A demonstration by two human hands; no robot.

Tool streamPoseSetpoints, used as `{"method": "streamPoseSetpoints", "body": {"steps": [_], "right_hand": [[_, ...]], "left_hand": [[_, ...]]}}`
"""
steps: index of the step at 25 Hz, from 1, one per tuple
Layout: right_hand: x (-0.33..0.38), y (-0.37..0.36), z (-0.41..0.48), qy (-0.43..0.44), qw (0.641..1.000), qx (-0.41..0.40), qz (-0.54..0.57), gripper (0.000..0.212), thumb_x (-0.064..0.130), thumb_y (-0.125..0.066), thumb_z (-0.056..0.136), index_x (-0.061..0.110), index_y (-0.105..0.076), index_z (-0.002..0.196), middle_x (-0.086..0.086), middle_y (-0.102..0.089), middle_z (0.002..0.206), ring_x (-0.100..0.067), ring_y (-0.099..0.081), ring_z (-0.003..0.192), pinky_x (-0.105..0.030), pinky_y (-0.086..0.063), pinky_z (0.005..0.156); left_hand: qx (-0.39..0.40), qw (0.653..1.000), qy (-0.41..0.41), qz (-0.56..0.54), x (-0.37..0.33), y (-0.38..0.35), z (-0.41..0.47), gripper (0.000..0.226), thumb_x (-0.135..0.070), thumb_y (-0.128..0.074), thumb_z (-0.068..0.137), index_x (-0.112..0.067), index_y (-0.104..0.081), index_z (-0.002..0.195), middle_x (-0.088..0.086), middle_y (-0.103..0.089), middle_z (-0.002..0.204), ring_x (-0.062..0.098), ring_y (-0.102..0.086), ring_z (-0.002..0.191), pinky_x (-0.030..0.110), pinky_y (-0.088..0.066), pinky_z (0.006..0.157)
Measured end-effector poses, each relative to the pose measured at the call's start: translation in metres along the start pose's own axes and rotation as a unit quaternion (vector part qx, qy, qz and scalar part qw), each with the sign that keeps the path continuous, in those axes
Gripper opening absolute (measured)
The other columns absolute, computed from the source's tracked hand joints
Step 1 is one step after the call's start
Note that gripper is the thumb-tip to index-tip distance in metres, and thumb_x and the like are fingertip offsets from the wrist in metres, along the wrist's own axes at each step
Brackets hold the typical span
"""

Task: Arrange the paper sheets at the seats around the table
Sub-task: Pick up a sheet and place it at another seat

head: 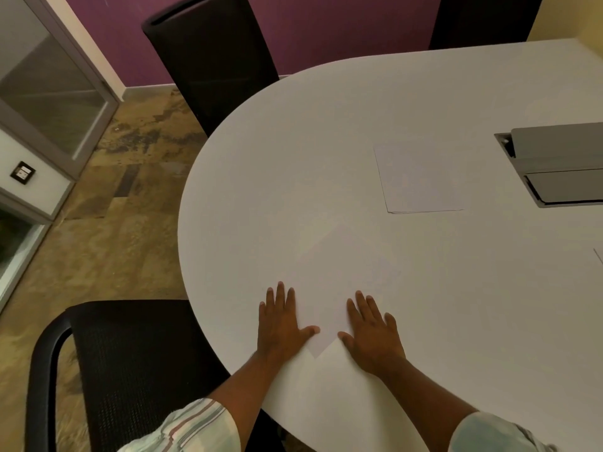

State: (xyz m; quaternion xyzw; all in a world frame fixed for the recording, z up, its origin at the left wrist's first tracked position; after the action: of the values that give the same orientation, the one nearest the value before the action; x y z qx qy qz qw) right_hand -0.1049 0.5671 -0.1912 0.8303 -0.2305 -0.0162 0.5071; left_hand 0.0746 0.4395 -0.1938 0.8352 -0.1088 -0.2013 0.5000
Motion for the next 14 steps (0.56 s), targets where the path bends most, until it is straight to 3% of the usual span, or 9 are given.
{"method": "streamPoseSetpoints", "body": {"steps": [6, 14], "right_hand": [[-0.002, 0.006, -0.008, 0.012, 1.000, -0.025, 0.014, 0.078, 0.059, -0.026, 0.106, 0.023, 0.010, 0.165, -0.001, 0.023, 0.172, -0.024, 0.016, 0.161, -0.051, -0.008, 0.128], [-0.038, 0.012, -0.062, -0.014, 0.998, -0.054, 0.020, 0.082, 0.060, -0.022, 0.107, 0.013, 0.013, 0.164, -0.004, 0.020, 0.173, -0.022, 0.014, 0.161, -0.045, -0.006, 0.130]], "left_hand": [[-0.011, 1.000, -0.018, -0.014, -0.002, 0.001, -0.002, 0.116, -0.077, -0.055, 0.090, -0.016, 0.007, 0.167, 0.014, 0.021, 0.174, 0.035, 0.018, 0.162, 0.051, 0.007, 0.130], [-0.048, 0.996, -0.067, 0.018, -0.040, -0.003, -0.068, 0.097, -0.071, -0.031, 0.102, -0.009, 0.008, 0.166, 0.016, 0.017, 0.175, 0.032, 0.018, 0.162, 0.044, 0.009, 0.132]]}}
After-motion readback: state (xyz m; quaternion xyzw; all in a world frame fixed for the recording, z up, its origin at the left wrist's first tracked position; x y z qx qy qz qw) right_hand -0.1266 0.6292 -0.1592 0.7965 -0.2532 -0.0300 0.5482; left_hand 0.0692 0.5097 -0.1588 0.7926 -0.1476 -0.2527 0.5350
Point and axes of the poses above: each hand's wrist, its own z-axis towards the middle knuckle, its own y-axis out of the back of the hand, x = y × z, the point moved 6 cm from there along z, towards the middle knuckle
